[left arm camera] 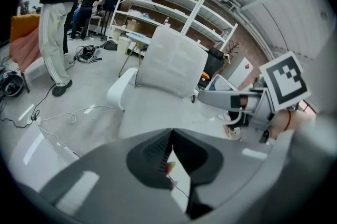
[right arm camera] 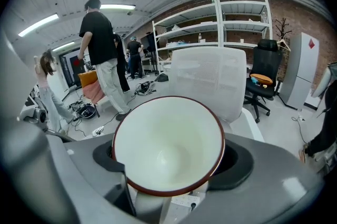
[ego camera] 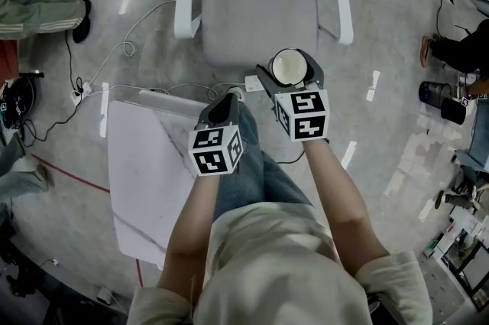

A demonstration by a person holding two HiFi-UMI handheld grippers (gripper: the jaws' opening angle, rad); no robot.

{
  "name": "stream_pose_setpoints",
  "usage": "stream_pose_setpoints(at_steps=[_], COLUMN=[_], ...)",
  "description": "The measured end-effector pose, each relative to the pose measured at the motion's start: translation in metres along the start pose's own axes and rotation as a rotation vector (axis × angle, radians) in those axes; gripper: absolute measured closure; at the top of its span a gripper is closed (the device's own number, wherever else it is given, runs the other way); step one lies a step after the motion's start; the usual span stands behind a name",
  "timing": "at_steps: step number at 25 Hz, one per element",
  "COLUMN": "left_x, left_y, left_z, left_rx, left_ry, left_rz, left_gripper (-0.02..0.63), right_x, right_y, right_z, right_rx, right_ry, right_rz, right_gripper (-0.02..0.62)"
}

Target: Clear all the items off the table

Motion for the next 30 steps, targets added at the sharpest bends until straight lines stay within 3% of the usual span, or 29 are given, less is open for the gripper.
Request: stream_pose_setpoints(at_steps=[13, 30], left_x=[0.03, 0.028], left_y=[0.076, 0.183], left_z=[0.006, 0.038], left_rx=[-0.013, -0.008], left_ry=[0.011, 0.02], left_rz=[0.048, 0.109], left_gripper=[0.597, 0.597], right_x=[0.014, -0.016], right_y=[0.079, 0.196], right_z=[-0.057, -0.129], right_rx=[-0.013, -0.036], right_ry=[0.008, 0.013], right_rz=[0.03, 0.084], right_gripper=[0.181, 0.181])
Point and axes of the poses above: the fingertips, and each gripper's own axes: y forward along the fingers, z to its left, x out of its top, the point moved 9 cm from there along -y, backward along the fingers, and after that the axes turned 15 degrees about x, right-handed, at the moved point
